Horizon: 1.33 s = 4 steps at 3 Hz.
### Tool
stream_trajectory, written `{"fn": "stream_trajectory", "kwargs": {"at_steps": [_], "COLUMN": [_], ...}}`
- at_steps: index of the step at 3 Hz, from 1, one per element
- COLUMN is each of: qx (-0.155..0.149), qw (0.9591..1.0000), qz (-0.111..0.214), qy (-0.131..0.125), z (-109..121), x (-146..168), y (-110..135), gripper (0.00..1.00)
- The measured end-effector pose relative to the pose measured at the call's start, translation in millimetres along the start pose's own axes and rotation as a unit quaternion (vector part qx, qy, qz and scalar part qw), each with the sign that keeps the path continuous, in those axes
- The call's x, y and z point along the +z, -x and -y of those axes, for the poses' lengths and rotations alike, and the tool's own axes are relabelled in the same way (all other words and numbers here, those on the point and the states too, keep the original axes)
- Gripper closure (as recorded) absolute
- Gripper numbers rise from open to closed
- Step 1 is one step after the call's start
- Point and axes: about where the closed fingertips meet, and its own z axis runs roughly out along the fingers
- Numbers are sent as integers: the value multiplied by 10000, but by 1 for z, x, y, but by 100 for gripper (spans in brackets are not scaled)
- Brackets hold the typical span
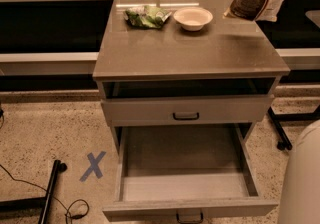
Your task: Pick brown chip bag from middle drawer and place on counter
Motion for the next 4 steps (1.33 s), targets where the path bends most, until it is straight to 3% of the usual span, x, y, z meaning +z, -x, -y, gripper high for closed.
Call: {"fn": "stream_trajectory", "kwargs": {"at_steps": [2, 3, 4], "qx": [-7, 51, 53], "qw": [9997, 9989, 9985], "qz": [241, 295, 330], "qy": [93, 370, 427], "z": [-30, -58, -62], "x": [38, 60, 64], "y": [19, 22, 24], "gripper": [100, 81, 50]}}
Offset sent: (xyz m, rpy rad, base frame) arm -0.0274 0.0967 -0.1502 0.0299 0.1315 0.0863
